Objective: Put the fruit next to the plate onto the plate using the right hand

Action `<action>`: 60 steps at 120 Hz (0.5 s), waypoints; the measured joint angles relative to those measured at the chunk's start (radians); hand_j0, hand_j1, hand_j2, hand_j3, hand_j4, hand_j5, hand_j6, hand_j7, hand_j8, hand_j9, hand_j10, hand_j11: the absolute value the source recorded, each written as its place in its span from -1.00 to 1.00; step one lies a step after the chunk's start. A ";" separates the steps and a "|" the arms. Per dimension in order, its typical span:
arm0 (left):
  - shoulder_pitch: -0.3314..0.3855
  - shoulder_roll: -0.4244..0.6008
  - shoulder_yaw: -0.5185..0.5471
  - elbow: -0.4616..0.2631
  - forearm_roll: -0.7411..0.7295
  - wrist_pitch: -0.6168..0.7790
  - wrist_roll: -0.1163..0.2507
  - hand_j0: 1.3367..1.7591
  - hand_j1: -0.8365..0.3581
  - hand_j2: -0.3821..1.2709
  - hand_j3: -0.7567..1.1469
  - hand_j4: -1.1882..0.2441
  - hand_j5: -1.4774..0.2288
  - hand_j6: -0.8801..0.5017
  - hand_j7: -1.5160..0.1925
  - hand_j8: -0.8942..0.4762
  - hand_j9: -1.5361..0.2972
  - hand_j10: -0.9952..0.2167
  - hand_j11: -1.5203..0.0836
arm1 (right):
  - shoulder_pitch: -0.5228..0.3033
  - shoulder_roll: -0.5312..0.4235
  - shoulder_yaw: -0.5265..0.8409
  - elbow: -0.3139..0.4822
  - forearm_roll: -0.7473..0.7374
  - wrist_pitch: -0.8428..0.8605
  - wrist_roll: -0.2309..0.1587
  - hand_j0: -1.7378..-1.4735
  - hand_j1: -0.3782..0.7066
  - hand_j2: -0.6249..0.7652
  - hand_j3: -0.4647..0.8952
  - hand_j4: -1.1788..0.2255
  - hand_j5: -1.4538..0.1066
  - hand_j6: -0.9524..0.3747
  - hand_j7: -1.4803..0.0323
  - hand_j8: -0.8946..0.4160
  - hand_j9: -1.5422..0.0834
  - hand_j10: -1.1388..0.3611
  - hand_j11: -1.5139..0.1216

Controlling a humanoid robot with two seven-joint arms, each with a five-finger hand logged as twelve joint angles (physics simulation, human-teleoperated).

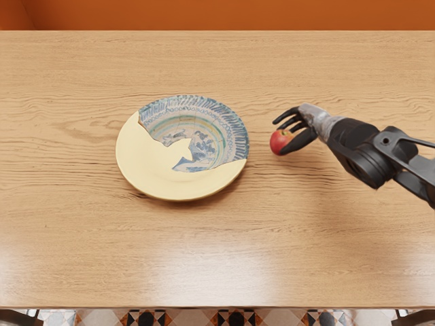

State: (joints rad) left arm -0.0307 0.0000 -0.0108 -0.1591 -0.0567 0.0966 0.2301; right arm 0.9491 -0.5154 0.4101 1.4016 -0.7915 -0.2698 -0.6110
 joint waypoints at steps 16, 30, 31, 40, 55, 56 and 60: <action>0.000 0.000 0.000 0.000 0.000 0.000 0.000 0.52 0.97 -0.54 -0.20 0.65 0.72 0.26 0.77 0.30 0.67 0.63 0.89 | 0.002 0.001 0.014 0.006 0.001 0.011 0.000 -0.40 0.08 -0.08 -0.32 -0.03 0.03 -0.30 0.10 -0.31 0.10 -0.15 0.06; 0.000 0.000 0.000 0.000 0.000 0.000 0.000 0.52 0.97 -0.54 -0.20 0.65 0.72 0.26 0.77 0.30 0.67 0.63 0.89 | 0.006 0.003 0.024 0.014 0.001 0.019 0.000 -0.40 0.08 -0.08 -0.32 -0.03 0.03 -0.30 0.10 -0.31 0.10 -0.15 0.06; 0.000 0.000 0.000 0.000 0.000 0.000 0.000 0.52 0.97 -0.54 -0.20 0.65 0.72 0.26 0.77 0.30 0.67 0.63 0.89 | 0.006 0.004 0.025 0.014 0.001 0.020 0.000 -0.39 0.08 -0.08 -0.32 -0.03 0.03 -0.30 0.10 -0.31 0.10 -0.15 0.06; 0.000 0.000 0.000 0.000 0.000 0.000 0.000 0.52 0.97 -0.54 -0.20 0.65 0.72 0.26 0.77 0.30 0.67 0.63 0.89 | 0.008 0.008 0.029 0.018 0.003 0.025 0.000 -0.39 0.08 -0.08 -0.32 -0.03 0.03 -0.30 0.10 -0.31 0.10 -0.15 0.06; 0.000 0.000 0.000 0.000 0.000 0.000 0.000 0.52 0.97 -0.54 -0.20 0.65 0.72 0.26 0.77 0.30 0.67 0.63 0.89 | 0.014 0.013 0.035 0.027 0.021 0.030 0.000 -0.39 0.08 -0.09 -0.32 -0.03 0.03 -0.31 0.10 -0.31 0.10 -0.15 0.06; 0.000 0.000 0.000 0.000 0.000 0.000 0.000 0.52 0.97 -0.54 -0.20 0.65 0.72 0.26 0.77 0.30 0.67 0.63 0.89 | 0.015 0.014 0.035 0.027 0.022 0.030 0.000 -0.39 0.08 -0.09 -0.32 -0.03 0.03 -0.31 0.10 -0.31 0.10 -0.15 0.06; 0.000 0.000 0.000 0.000 0.000 0.000 0.000 0.52 0.97 -0.54 -0.20 0.65 0.72 0.26 0.77 0.30 0.67 0.63 0.89 | 0.016 0.018 0.036 0.029 0.024 0.030 0.000 -0.39 0.08 -0.09 -0.32 -0.03 0.03 -0.30 0.10 -0.31 0.10 -0.15 0.06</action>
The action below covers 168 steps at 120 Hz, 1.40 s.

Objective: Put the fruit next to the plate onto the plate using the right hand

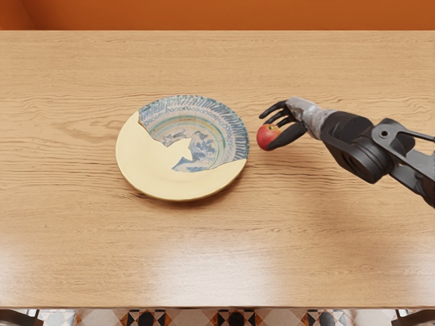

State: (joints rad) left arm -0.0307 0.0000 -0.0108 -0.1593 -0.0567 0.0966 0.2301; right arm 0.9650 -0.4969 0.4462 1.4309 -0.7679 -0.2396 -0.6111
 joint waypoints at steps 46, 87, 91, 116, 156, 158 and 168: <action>0.000 0.000 0.000 0.000 0.000 0.000 0.000 0.52 0.97 -0.54 -0.20 0.65 0.72 0.26 0.77 0.30 0.67 0.63 0.89 | 0.025 0.037 0.004 0.006 0.006 0.000 0.000 -0.39 0.07 -0.08 -0.32 -0.03 0.03 -0.31 0.10 -0.32 0.10 -0.15 0.06; 0.000 0.000 0.000 0.000 0.000 0.000 0.000 0.52 0.97 -0.54 -0.20 0.65 0.72 0.26 0.77 0.30 0.67 0.63 0.89 | 0.037 0.083 0.005 0.004 0.006 -0.009 0.000 -0.39 0.07 -0.08 -0.32 -0.03 0.03 -0.31 0.10 -0.31 0.10 -0.15 0.06; 0.000 0.000 0.000 0.000 0.000 0.000 0.000 0.52 0.97 -0.54 -0.20 0.65 0.72 0.26 0.77 0.30 0.67 0.63 0.89 | 0.038 0.086 0.005 0.004 0.006 -0.010 0.000 -0.39 0.07 -0.08 -0.32 -0.03 0.03 -0.31 0.10 -0.32 0.10 -0.15 0.06; 0.000 0.000 0.000 0.000 0.000 0.000 0.000 0.52 0.97 -0.54 -0.20 0.65 0.72 0.26 0.77 0.30 0.67 0.63 0.89 | 0.036 0.123 0.011 0.000 0.005 -0.020 0.000 -0.39 0.07 -0.08 -0.32 -0.03 0.03 -0.32 0.10 -0.32 0.10 -0.15 0.06; 0.000 0.000 0.000 0.000 0.000 0.000 0.000 0.52 0.97 -0.54 -0.20 0.65 0.72 0.26 0.77 0.30 0.67 0.63 0.89 | 0.024 0.206 0.006 -0.009 0.003 -0.105 0.000 -0.40 0.07 -0.10 -0.32 -0.02 0.04 -0.30 0.11 -0.31 0.11 -0.14 0.07; 0.000 0.000 0.000 0.000 0.000 0.000 0.000 0.52 0.97 -0.54 -0.20 0.65 0.72 0.26 0.77 0.30 0.67 0.63 0.89 | 0.024 0.209 0.005 -0.010 0.003 -0.107 0.000 -0.40 0.07 -0.11 -0.32 -0.02 0.04 -0.30 0.11 -0.31 0.11 -0.14 0.07; 0.000 0.000 0.000 0.000 0.000 0.000 0.000 0.52 0.97 -0.54 -0.20 0.65 0.72 0.26 0.77 0.30 0.67 0.63 0.89 | 0.023 0.221 0.002 -0.016 0.003 -0.113 0.000 -0.39 0.05 -0.14 -0.32 0.00 0.06 -0.28 0.13 -0.31 0.13 -0.12 0.09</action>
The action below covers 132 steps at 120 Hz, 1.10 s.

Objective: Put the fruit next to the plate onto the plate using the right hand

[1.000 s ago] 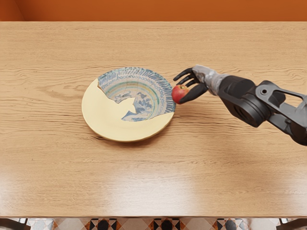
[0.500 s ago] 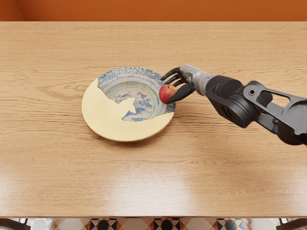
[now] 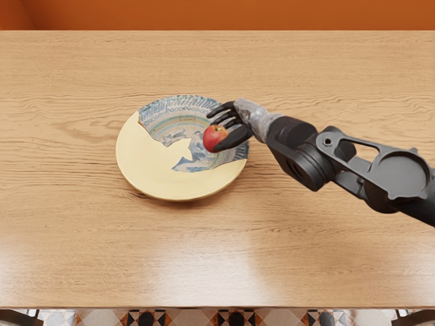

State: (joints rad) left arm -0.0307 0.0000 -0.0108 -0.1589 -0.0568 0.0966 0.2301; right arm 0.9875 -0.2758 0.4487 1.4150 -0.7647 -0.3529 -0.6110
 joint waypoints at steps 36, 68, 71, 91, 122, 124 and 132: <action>0.000 0.000 0.000 0.000 0.000 0.000 0.000 0.52 0.97 -0.54 -0.20 0.65 0.72 0.27 0.77 0.30 0.67 0.63 0.89 | 0.004 0.013 0.006 -0.004 0.001 0.001 0.000 -0.40 -0.51 -0.14 -0.32 0.39 0.52 0.13 0.60 0.07 0.57 0.24 0.53; 0.000 0.000 -0.003 0.001 -0.003 0.000 0.000 0.52 0.97 -0.54 -0.20 0.65 0.72 0.27 0.77 0.30 0.67 0.63 0.89 | 0.004 -0.082 0.110 0.002 0.064 0.197 0.000 -0.40 -0.83 -0.11 -0.32 0.60 0.77 0.35 0.86 0.28 0.81 0.44 0.76; -0.002 0.000 -0.003 0.001 -0.003 0.000 0.000 0.52 0.97 -0.54 -0.20 0.65 0.72 0.27 0.77 0.30 0.67 0.63 0.89 | 0.004 -0.103 0.123 0.002 0.085 0.224 0.000 -0.40 -0.84 -0.11 -0.32 0.61 0.78 0.36 0.87 0.29 0.82 0.45 0.77; 0.001 0.000 -0.002 0.002 -0.003 0.001 0.000 0.52 0.97 -0.54 -0.20 0.65 0.72 0.26 0.77 0.30 0.67 0.63 0.89 | 0.002 -0.249 0.185 -0.005 0.221 0.447 0.000 -0.40 -0.90 -0.10 -0.32 0.65 0.83 0.40 0.92 0.33 0.86 0.49 0.82; -0.002 0.000 -0.003 0.002 -0.003 0.000 0.000 0.52 0.97 -0.54 -0.21 0.65 0.72 0.26 0.77 0.30 0.67 0.63 0.89 | -0.001 -0.413 0.218 -0.062 0.358 0.836 0.000 -0.40 -0.93 -0.10 -0.32 0.67 0.85 0.42 0.95 0.35 0.89 0.51 0.84; -0.002 0.000 -0.003 0.002 -0.003 0.000 0.000 0.52 0.97 -0.54 -0.21 0.65 0.72 0.26 0.77 0.30 0.67 0.63 0.89 | -0.001 -0.420 0.219 -0.063 0.363 0.848 0.000 -0.40 -0.94 -0.10 -0.32 0.67 0.85 0.43 0.95 0.36 0.89 0.51 0.84; -0.002 0.000 -0.004 0.002 -0.003 0.000 0.000 0.52 0.97 -0.54 -0.21 0.65 0.72 0.26 0.77 0.30 0.67 0.63 0.89 | -0.003 -0.442 0.220 -0.068 0.376 0.889 0.000 -0.40 -0.94 -0.10 -0.32 0.67 0.86 0.43 0.95 0.36 0.89 0.51 0.84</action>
State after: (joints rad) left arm -0.0322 0.0000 -0.0146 -0.1565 -0.0599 0.0967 0.2303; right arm 0.9847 -0.7176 0.6688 1.3468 -0.3883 0.5362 -0.6109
